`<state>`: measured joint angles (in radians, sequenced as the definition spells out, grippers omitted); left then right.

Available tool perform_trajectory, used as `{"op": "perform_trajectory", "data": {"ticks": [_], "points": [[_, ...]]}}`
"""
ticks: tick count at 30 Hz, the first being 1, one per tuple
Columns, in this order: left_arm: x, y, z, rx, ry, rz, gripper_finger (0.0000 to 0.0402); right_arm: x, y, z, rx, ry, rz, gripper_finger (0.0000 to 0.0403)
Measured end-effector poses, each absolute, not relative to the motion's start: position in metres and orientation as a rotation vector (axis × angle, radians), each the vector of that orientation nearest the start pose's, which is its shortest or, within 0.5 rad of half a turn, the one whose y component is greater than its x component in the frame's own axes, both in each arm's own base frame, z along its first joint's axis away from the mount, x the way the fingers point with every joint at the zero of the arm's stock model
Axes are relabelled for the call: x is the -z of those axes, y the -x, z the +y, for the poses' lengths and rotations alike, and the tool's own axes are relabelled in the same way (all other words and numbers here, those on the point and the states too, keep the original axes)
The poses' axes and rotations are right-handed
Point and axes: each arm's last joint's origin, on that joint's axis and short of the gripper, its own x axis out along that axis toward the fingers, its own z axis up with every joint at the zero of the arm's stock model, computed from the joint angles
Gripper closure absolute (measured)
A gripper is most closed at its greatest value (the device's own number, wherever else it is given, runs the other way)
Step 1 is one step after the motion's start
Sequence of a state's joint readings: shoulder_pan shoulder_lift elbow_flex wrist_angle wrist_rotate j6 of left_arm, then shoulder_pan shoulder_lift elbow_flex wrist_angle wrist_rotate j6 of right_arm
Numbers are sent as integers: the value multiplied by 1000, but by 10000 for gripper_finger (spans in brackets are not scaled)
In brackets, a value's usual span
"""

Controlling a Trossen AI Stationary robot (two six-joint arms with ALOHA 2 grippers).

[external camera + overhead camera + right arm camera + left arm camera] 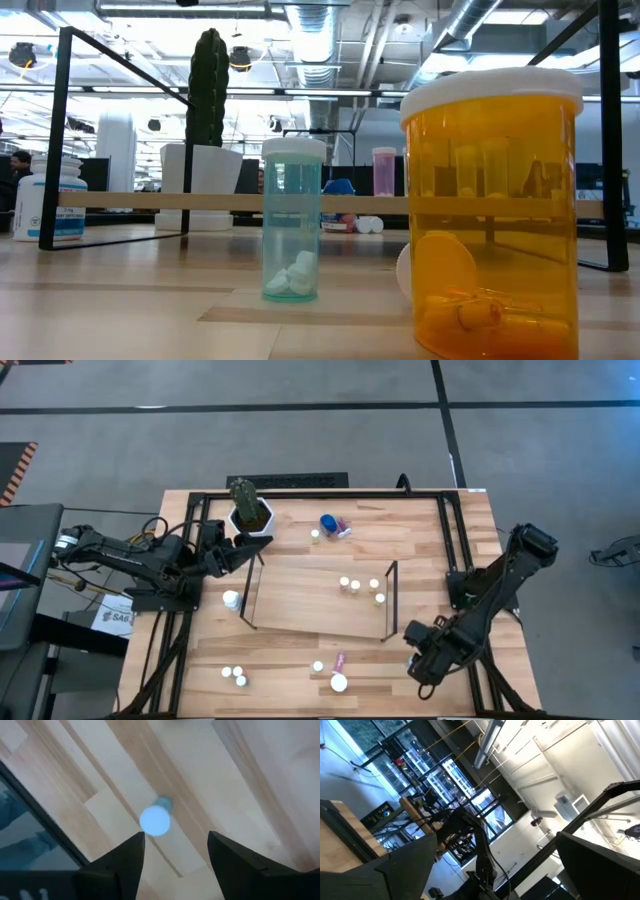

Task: Pick and place medicine bottles onto shelf by color
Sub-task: Put the blue pill bottle on the shelf

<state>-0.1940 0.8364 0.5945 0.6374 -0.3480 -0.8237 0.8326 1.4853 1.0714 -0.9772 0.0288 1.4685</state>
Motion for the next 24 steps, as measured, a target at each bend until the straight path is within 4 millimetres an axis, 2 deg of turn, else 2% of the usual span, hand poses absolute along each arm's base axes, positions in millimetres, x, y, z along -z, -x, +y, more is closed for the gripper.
{"op": "perform_trajectory", "data": {"ticks": [12, 24], "points": [[-329, -184, -26, -14, 911, -356, 8, -225, -187, 193, 380, -654, 1389, 153], [-329, -184, -27, 12, 926, -342, 8, -188, -199, 208, 431, -600, 1493, 154]]}}
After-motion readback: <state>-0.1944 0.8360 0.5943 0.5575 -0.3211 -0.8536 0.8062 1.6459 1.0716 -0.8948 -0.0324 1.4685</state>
